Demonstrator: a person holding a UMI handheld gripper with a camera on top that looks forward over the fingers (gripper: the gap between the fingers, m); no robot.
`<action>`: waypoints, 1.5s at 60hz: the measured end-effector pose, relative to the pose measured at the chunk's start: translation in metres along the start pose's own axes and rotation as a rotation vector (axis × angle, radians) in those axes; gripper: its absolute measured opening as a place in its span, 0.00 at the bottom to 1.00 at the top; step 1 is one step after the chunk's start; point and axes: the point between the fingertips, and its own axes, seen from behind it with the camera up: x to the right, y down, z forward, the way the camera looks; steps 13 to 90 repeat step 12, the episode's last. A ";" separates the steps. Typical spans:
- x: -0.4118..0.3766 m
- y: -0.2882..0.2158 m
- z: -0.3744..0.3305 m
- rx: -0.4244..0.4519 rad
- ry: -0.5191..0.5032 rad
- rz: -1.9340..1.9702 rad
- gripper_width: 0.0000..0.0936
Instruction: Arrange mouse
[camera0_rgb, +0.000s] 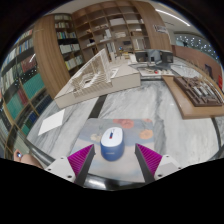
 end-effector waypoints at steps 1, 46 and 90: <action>0.000 -0.001 -0.006 0.002 0.001 0.008 0.89; 0.053 0.013 -0.076 0.092 0.040 0.120 0.89; 0.053 0.013 -0.076 0.092 0.040 0.120 0.89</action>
